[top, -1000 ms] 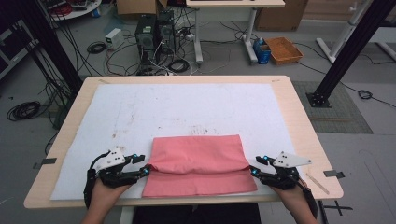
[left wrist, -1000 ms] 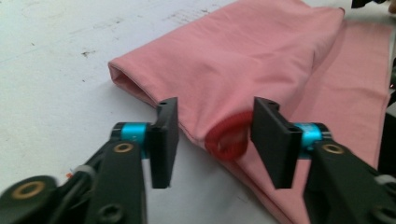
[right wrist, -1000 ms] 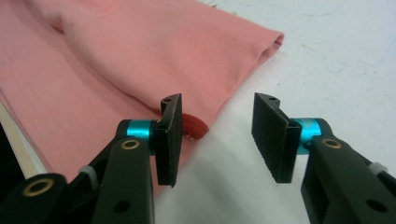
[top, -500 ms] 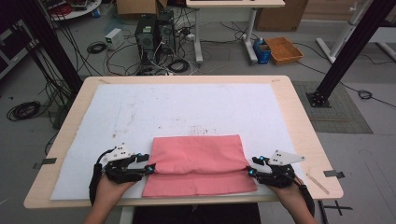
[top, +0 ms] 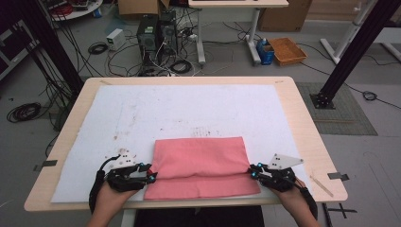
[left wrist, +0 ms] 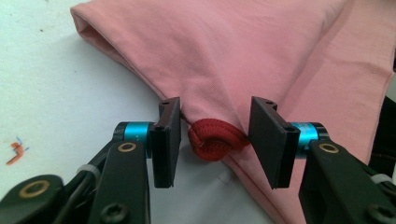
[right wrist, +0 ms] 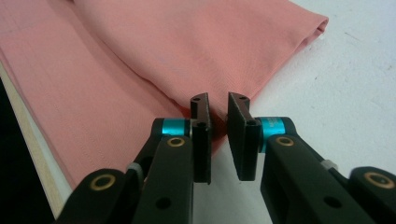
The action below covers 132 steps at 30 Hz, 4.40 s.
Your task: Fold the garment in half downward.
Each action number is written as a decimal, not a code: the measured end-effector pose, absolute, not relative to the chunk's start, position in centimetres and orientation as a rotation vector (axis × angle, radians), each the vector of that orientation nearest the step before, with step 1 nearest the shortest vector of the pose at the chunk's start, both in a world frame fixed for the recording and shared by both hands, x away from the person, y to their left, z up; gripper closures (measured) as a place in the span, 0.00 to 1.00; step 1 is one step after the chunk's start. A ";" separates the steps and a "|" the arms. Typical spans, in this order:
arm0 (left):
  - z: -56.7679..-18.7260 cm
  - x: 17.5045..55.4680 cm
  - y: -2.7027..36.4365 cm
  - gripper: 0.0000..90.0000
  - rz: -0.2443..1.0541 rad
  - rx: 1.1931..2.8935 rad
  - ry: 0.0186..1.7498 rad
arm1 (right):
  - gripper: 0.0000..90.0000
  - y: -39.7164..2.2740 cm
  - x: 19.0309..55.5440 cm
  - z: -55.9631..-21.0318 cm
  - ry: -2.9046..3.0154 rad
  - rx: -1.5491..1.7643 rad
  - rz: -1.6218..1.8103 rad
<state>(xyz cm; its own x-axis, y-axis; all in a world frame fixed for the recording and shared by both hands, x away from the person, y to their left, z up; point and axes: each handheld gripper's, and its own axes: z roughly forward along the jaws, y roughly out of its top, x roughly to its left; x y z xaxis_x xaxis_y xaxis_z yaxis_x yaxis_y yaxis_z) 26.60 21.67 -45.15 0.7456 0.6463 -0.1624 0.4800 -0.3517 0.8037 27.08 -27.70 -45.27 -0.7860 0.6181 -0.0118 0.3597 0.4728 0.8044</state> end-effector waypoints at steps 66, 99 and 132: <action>-42.7 26.7 22.2 0.36 0.310 1.962 0.801 | 0.35 -29.3 26.1 -42.1 2.289 0.933 1.333; -44.3 34.0 19.7 0.50 0.345 2.108 0.919 | 0.72 -24.3 35.9 -45.1 2.432 1.050 1.134; -43.8 37.8 19.6 0.94 0.426 2.055 0.903 | 0.96 -24.2 38.8 -43.1 2.365 1.003 1.127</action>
